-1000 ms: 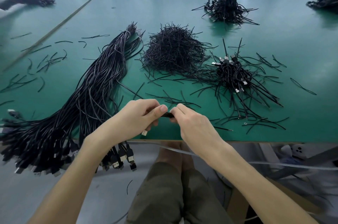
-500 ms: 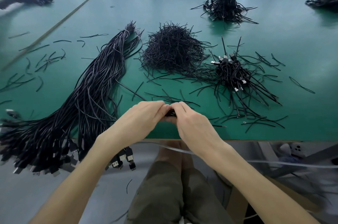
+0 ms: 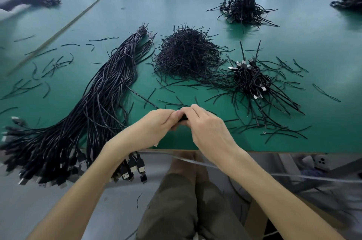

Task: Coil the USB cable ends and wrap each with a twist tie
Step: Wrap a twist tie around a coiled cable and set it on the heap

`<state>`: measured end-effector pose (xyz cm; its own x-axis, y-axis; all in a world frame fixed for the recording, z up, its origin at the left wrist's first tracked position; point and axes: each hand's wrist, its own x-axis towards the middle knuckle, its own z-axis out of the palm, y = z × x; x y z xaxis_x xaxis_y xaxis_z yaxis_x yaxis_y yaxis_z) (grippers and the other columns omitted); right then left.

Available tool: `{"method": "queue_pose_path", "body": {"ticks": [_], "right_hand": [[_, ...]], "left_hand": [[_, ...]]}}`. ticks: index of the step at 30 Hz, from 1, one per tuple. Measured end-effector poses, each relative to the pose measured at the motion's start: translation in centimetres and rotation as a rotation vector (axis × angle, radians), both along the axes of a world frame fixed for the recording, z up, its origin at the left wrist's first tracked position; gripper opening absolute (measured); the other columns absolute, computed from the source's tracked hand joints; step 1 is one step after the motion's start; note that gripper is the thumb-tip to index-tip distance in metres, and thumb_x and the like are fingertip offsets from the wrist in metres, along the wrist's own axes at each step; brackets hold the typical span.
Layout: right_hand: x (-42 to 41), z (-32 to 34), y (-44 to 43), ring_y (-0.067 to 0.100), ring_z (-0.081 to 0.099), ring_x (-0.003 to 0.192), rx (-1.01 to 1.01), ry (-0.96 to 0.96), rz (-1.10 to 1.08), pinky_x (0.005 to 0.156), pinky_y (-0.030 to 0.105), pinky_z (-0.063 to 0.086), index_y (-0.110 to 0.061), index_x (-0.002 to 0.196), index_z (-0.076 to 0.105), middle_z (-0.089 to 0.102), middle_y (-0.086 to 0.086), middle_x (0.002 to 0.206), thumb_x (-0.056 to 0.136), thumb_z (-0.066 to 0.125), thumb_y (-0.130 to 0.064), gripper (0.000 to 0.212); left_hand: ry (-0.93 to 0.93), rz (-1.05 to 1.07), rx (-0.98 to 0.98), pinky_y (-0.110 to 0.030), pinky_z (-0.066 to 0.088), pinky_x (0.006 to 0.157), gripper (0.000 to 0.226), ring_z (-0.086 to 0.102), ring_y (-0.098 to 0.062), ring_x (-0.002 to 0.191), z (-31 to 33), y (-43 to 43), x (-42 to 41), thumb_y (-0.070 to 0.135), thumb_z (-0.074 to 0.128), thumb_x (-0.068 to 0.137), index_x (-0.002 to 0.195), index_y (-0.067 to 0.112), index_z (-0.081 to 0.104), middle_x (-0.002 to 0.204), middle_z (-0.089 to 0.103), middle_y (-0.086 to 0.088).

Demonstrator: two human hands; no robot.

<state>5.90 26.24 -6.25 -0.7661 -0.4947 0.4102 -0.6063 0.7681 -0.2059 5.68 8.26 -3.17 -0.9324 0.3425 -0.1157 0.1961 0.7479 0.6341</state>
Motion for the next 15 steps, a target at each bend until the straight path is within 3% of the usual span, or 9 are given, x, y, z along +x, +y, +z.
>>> {"method": "queue_pose_path", "body": {"ticks": [3, 6, 9, 11, 15], "right_hand": [[-0.6, 0.1, -0.5, 0.027, 0.061, 0.106, -0.077, 0.088, -0.027, 0.093, 0.038, 0.049, -0.006, 0.129, 0.061, 0.064, 0.007, 0.113, 0.097, 0.063, -0.012, 0.033], [-0.9, 0.4, -0.4, 0.031, 0.05, 0.127, -0.146, 0.158, -0.147, 0.108, 0.041, 0.041, -0.002, 0.139, 0.051, 0.052, 0.015, 0.134, 0.092, 0.069, -0.014, 0.052], [-1.2, 0.3, 0.7, 0.029, 0.052, 0.108, -0.191, 0.221, -0.23, 0.093, 0.038, 0.042, -0.005, 0.118, 0.056, 0.053, 0.011, 0.119, 0.089, 0.074, -0.017, 0.036], [-1.6, -0.2, 1.7, 0.027, 0.051, 0.101, -0.139, 0.087, -0.297, 0.088, 0.036, 0.037, -0.01, 0.109, 0.059, 0.053, 0.006, 0.11, 0.089, 0.075, -0.024, 0.029], [-2.4, -1.5, 2.8, 0.024, 0.044, 0.11, -0.051, -0.174, -0.484, 0.095, 0.036, 0.031, -0.018, 0.114, 0.059, 0.05, 0.003, 0.115, 0.096, 0.061, -0.044, 0.032]], "left_hand": [[0.138, 0.104, 0.016, -0.029, 0.031, 0.056, 0.047, 0.04, -0.014, 0.056, -0.6, 0.3, -0.1, 0.039, 0.028, 0.11, 0.071, 0.018, 0.045, 0.063, 0.047, 0.004], [0.205, 0.286, 0.101, -0.03, 0.03, 0.054, 0.05, 0.041, -0.014, 0.055, -0.9, 0.2, -0.6, 0.038, 0.028, 0.111, 0.069, 0.018, 0.046, 0.062, 0.047, 0.004], [0.176, 0.484, 0.223, -0.033, 0.029, 0.055, 0.053, 0.038, -0.017, 0.053, -1.2, -0.4, -1.2, 0.038, 0.029, 0.111, 0.068, 0.014, 0.049, 0.062, 0.046, 0.002], [0.146, 0.546, 0.315, -0.033, 0.028, 0.056, 0.052, 0.034, -0.016, 0.053, -1.3, -0.8, -1.4, 0.038, 0.031, 0.111, 0.067, 0.015, 0.046, 0.06, 0.044, 0.003], [0.055, 0.528, 0.408, -0.03, 0.023, 0.05, 0.051, 0.029, -0.007, 0.043, -1.4, -0.6, -1.1, 0.037, 0.033, 0.111, 0.068, 0.014, 0.048, 0.043, 0.037, 0.014]]}}
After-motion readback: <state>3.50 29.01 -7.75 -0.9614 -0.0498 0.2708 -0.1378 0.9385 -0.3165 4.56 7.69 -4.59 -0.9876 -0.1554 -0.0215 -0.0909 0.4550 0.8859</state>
